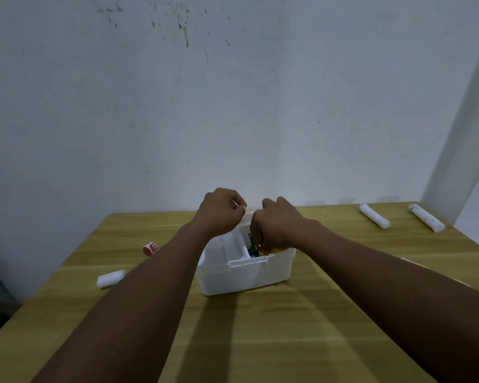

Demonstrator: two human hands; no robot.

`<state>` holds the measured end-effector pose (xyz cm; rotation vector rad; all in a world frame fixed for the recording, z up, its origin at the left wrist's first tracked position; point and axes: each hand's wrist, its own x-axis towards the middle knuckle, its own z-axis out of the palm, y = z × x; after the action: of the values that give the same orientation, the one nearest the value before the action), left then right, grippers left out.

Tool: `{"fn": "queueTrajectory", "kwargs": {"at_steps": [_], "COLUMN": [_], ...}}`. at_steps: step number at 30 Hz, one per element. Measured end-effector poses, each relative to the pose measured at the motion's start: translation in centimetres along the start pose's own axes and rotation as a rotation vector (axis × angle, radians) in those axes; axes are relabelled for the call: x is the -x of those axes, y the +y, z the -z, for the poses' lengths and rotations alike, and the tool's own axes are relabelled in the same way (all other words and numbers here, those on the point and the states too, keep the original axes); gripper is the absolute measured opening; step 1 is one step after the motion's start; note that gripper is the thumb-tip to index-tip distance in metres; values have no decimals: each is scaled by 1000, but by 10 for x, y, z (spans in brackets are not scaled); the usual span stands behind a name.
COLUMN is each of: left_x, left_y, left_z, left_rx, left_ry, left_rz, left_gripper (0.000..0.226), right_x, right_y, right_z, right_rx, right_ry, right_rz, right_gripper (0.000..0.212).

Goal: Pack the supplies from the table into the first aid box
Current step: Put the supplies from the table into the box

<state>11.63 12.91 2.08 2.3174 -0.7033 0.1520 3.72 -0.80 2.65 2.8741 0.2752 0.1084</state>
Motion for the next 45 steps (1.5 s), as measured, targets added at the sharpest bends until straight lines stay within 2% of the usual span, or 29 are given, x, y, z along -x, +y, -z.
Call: {"fn": "queueTrajectory", "kwargs": {"at_steps": [4,8,12,16,21,25,27,29,31,34,40,45], "left_x": [1,-1,-7,-14,-17,-15,-13,-11,-11,-17,-60,-93], "left_y": [-1,2,17,47,96,127,137,144,147,148,139,123], "left_z": [-1,0,-4,-23,-65,-105,-126,-147,-167,-186,-202,-208], "left_rx": [-11,-20,-11,52,87,117,123,116,111,105,92,69], "left_ry": [-6,-6,-5,-33,-109,-201,-259,-315,-359,-403,-382,-374], "left_rz": [2,-11,-34,-78,-172,-196,-200,-203,-201,-185,-135,-116], "left_gripper": [17,17,17,18,15,14,13,12,10,10,11,12], "right_x": [-3,-1,19,53,108,152,169,181,184,174,104,56], "right_y": [1,11,38,79,141,167,180,189,198,210,245,260], "right_z": [-1,5,20,27,2,-28,-56,-85,-107,-112,-104,-123], "right_rx": [-33,-207,-536,-599,-539,-307,-321,-322,-350,-417,-430,-461], "right_ry": [-3,54,182,231,28,-285,-374,-417,-395,-269,-120,-105], "right_rz": [11,-12,-99,-230,-482,-616,-706,-761,-761,-754,-704,-818], "right_gripper": [21,31,20,12,19,57,57,40,34,31,35,37]}}
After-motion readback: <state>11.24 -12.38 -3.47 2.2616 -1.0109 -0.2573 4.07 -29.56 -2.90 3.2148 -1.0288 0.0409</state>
